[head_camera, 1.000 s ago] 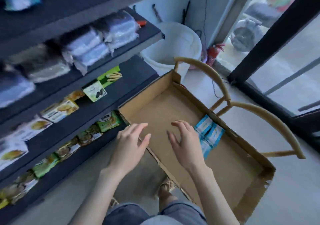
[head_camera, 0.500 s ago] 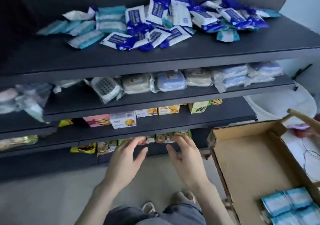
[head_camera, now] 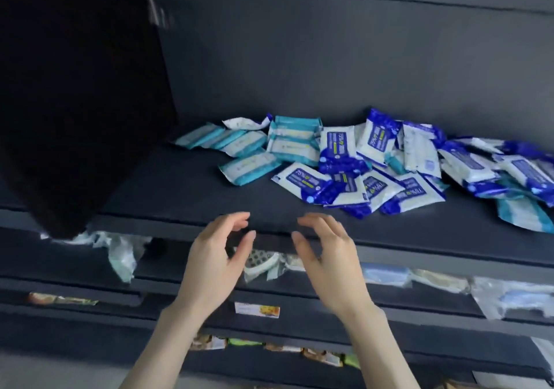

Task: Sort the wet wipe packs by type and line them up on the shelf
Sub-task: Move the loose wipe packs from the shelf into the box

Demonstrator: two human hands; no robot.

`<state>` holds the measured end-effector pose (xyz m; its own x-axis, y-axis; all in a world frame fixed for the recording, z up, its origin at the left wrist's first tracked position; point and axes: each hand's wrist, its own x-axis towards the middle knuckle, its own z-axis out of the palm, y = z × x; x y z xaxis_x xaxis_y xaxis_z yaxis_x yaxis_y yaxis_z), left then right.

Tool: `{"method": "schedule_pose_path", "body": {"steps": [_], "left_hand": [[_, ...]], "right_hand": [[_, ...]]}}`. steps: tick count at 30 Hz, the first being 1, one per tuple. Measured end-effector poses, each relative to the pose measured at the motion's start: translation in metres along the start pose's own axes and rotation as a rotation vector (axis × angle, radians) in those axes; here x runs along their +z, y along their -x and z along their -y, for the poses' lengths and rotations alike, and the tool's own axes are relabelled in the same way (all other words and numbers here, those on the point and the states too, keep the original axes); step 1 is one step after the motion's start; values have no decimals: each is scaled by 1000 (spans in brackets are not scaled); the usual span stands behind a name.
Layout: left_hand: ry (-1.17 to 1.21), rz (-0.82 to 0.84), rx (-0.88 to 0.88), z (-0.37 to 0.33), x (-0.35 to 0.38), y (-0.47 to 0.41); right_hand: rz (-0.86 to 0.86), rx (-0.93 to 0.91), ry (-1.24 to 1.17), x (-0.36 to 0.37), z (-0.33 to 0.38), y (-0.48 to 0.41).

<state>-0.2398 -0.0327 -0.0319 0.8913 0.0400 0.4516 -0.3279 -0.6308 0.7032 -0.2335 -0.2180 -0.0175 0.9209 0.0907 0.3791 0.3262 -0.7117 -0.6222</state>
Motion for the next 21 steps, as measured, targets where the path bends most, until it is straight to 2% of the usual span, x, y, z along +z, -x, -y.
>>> {"method": "schedule_pose_path", "body": {"steps": [3, 8, 12, 15, 16, 21], "left_hand": [[13, -30, -9, 20, 3, -47], [-111, -36, -22, 50, 11, -119], [-223, 115, -171, 67, 20, -154], [-461, 234, -272, 78, 23, -179], [-472, 253, -296, 81, 22, -186], [18, 383, -339, 94, 13, -208]], "right_hand": [[-21, -11, 5, 12, -1, -54], [28, -26, 41, 36, -11, -133], [110, 23, 82, 56, -18, -172], [177, 70, 131, 70, -20, -196], [206, 94, 150, 73, -20, -202], [324, 216, 125, 85, -21, -219]]}}
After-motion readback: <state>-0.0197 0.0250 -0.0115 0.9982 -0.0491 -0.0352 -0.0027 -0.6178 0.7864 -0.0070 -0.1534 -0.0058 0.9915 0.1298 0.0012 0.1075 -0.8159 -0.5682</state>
